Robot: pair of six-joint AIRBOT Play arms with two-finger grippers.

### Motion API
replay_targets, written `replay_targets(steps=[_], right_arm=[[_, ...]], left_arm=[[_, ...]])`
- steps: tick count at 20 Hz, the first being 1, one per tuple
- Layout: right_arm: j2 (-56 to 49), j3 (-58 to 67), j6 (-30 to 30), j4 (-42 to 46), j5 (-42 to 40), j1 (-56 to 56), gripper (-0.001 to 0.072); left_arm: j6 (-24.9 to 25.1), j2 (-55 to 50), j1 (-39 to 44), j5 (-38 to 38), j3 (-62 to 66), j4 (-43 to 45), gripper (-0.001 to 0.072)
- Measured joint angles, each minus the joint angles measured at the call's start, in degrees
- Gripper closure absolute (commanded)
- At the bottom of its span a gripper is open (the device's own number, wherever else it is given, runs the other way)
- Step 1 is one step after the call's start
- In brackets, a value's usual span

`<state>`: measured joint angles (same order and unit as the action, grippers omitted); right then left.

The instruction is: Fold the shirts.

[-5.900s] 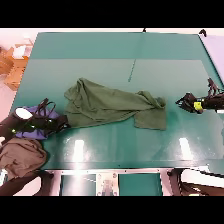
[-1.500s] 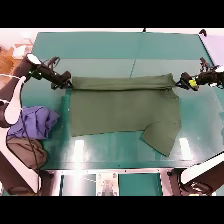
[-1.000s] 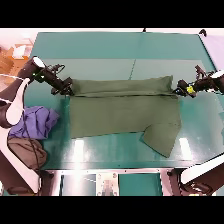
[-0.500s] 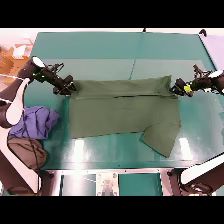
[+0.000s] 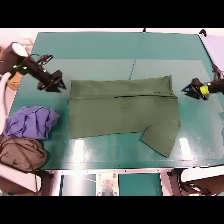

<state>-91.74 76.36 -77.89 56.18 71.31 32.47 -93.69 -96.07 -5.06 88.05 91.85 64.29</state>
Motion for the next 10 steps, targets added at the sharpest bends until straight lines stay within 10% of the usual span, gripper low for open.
replay_targets(steps=[2, 4, 10], right_arm=[[6.9, -9.2, 0.0, -0.2, -1.7, 2.8, 0.0402], [13.3, -17.9, 0.4, -1.4, -4.8, 4.8, 0.0399], [23.5, -31.6, 2.4, -6.8, -9.7, 6.6, 0.0398]], left_arm=[[0.2, 10.3, 0.0, -3.9, -13.9, 1.6, 0.0334], [0.1, 21.1, -0.1, -9.1, -30.1, -0.1, 0.0077], [0.8, 43.1, 3.2, -28.6, -70.1, -21.5, 0.0083]])
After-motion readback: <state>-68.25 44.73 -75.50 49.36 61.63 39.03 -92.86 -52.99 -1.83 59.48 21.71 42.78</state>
